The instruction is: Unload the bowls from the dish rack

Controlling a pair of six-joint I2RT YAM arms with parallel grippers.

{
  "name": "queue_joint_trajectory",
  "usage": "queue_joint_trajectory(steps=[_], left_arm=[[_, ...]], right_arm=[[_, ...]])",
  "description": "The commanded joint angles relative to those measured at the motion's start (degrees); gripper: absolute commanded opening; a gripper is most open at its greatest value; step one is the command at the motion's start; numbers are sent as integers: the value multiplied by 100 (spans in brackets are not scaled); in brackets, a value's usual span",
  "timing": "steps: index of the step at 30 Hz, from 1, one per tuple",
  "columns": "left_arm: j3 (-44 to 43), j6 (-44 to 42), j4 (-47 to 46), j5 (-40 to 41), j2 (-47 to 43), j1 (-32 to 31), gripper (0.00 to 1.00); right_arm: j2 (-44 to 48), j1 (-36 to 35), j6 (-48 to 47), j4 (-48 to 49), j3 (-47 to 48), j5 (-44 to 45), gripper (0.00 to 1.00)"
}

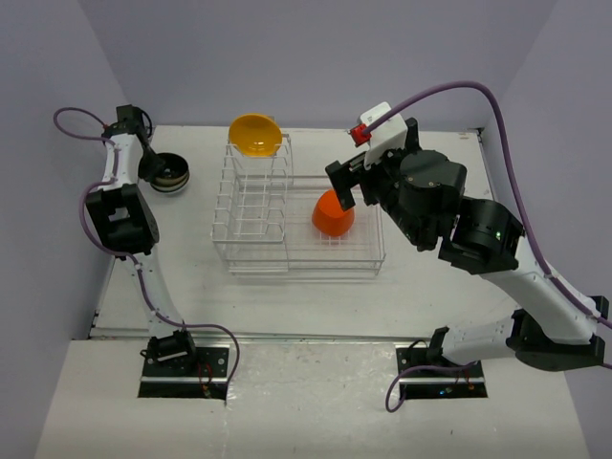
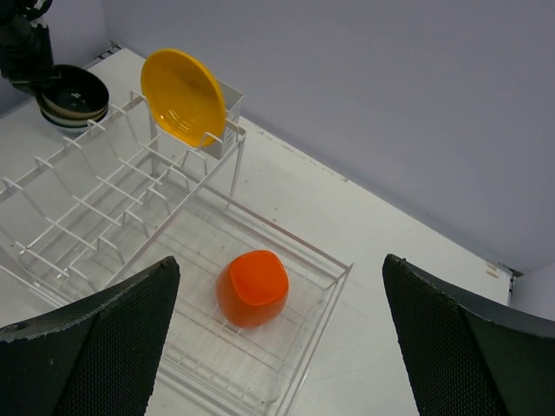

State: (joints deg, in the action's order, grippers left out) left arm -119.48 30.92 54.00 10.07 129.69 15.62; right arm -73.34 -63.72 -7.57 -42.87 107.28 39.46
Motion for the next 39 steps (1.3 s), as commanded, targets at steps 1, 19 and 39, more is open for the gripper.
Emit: queue_joint_trajectory(steps=[1, 19, 39], left_arm=[[-260, 90, -135, -136, -207, 29, 20], [-365, 292, 14, -365, -585, 38, 63], [101, 477, 251, -856, -1657, 29, 67]], right_arm=[[30, 18, 28, 60, -23, -53, 99], [-22, 27, 81, 60, -32, -123, 99], [-154, 35, -235, 437, -120, -430, 99]])
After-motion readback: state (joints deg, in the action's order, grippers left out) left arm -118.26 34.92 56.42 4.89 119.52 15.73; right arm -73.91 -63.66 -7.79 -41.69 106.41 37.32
